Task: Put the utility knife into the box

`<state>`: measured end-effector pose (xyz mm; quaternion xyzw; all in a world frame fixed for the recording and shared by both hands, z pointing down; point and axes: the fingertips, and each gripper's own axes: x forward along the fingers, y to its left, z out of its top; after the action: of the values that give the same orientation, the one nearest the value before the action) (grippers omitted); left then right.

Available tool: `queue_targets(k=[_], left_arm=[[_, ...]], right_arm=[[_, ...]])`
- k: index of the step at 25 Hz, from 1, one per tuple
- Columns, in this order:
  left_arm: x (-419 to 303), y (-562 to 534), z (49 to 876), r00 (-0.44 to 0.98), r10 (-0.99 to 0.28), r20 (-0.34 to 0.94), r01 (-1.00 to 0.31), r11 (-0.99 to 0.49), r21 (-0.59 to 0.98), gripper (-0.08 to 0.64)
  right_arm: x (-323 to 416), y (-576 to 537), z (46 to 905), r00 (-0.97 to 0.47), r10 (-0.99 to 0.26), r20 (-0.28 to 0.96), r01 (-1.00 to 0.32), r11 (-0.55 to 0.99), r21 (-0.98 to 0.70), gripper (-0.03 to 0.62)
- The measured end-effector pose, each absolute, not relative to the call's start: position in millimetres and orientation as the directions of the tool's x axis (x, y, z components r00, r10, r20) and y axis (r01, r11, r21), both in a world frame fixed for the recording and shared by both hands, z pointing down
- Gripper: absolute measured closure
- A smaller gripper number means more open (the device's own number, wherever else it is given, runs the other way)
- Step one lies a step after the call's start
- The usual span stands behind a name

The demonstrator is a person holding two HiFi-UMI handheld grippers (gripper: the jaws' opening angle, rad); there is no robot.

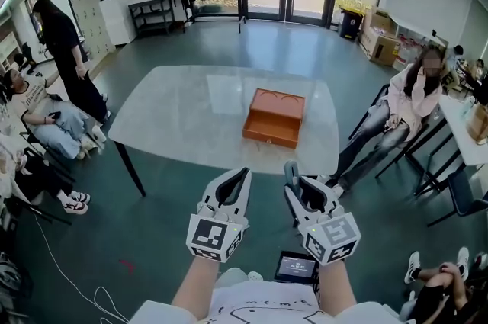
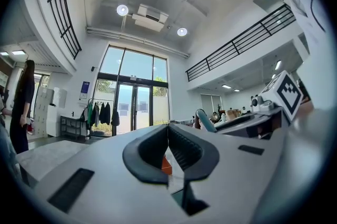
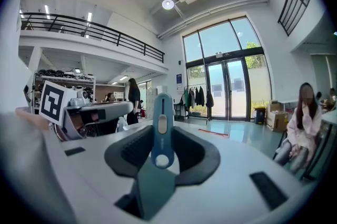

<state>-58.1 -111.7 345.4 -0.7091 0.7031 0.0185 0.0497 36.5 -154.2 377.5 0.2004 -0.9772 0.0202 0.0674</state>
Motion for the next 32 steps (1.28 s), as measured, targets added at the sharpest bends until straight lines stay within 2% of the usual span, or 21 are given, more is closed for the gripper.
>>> queue_targets(k=[12,32], left_arm=[[-87.4,-165.1,362.8,0.013,-0.997,-0.074,-0.999,-0.011,-0.034,0.545],[-198.3,-307.1,370.5,0.072,-0.996,-0.057,-0.997,-0.072,-0.012,0.545]], right_arm=[[15.4,-206.0,395.3,-0.9,-0.404,0.163,-0.413,0.91,-0.024,0.462],[-89.1,-341.4,401.3,-0.866,-0.448,0.224,-0.457,0.889,0.012,0.462]])
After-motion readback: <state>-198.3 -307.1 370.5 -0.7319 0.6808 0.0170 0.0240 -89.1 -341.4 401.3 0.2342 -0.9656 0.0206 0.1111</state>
